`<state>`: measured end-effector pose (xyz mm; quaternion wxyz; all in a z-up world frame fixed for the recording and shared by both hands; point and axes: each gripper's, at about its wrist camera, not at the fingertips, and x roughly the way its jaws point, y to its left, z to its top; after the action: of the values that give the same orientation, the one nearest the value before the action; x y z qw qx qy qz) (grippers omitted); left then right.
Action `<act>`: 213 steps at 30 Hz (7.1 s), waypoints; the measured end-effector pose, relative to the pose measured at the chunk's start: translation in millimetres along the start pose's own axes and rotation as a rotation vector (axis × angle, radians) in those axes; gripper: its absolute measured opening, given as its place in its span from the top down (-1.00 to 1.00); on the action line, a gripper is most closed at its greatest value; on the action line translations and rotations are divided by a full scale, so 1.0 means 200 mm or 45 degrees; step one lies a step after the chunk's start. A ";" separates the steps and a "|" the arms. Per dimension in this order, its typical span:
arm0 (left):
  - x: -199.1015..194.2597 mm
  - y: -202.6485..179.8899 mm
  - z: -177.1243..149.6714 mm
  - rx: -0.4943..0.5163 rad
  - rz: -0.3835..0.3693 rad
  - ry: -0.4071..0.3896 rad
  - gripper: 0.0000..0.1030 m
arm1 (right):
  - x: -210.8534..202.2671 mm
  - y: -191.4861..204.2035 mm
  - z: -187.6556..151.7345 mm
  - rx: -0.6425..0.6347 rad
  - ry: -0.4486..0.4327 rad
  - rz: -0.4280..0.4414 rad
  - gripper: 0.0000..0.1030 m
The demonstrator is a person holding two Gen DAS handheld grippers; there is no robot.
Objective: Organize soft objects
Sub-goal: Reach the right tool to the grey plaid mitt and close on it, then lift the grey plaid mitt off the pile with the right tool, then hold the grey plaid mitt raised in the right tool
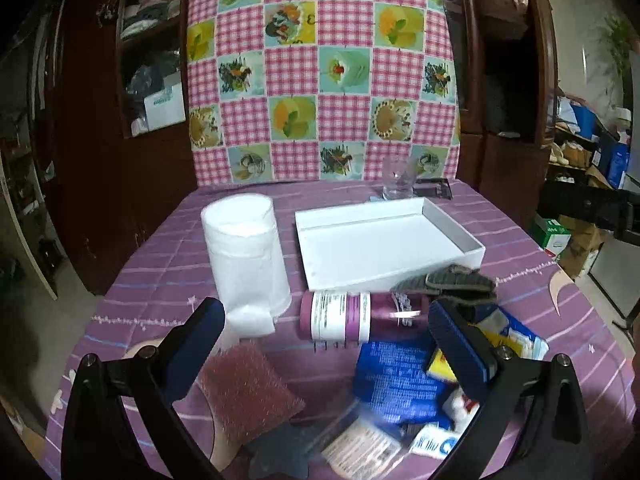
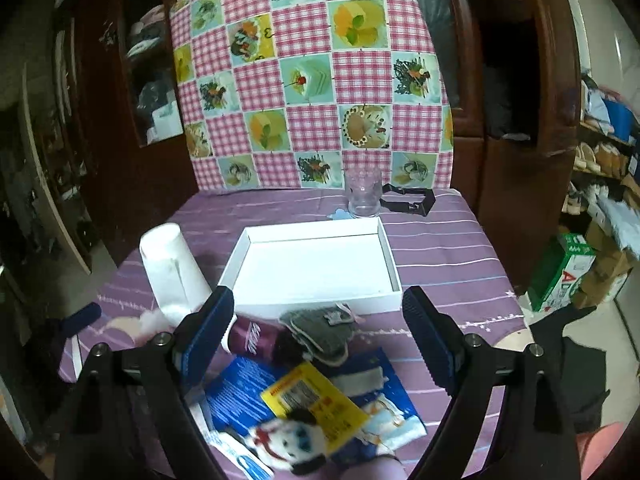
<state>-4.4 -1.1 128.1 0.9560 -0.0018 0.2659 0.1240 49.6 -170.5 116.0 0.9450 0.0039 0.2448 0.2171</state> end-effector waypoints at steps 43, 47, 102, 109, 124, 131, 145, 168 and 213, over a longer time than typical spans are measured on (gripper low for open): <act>0.35 0.02 -0.21 -0.124 -0.111 0.179 0.80 | 0.48 -0.18 -0.27 0.181 0.126 0.256 -0.18; 0.34 0.03 -0.21 -0.155 -0.151 0.136 0.86 | 0.50 -0.20 -0.29 0.193 0.143 0.238 -0.06; 0.37 0.07 -0.19 -0.187 -0.127 0.173 -0.10 | 0.54 -0.21 -0.31 0.229 0.133 0.269 0.54; 0.36 0.06 -0.19 -0.177 -0.135 0.167 -0.10 | 0.53 -0.19 -0.30 0.210 0.127 0.285 -0.09; 0.35 0.05 -0.20 -0.157 -0.151 0.157 -0.10 | 0.69 -0.26 -0.35 0.351 0.256 0.303 0.21; 0.36 0.05 -0.20 -0.163 -0.156 0.165 -0.10 | 0.66 -0.28 -0.35 0.354 0.239 0.308 0.51; 0.35 0.06 -0.19 -0.166 -0.152 0.159 -0.10 | 0.50 -0.30 -0.28 0.376 0.117 0.360 0.61; 0.32 0.07 -0.17 -0.172 -0.127 0.124 -0.12 | 0.40 -0.21 -0.27 0.288 0.042 0.385 0.61; 0.20 0.21 -0.20 -0.263 0.012 0.120 -0.13 | 0.29 -0.02 -0.28 0.153 -0.008 0.460 0.61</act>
<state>-2.3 46.6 76.9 0.9366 -0.1049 0.2963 0.1549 71.3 -156.3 40.4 0.8895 0.1048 0.2496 0.3682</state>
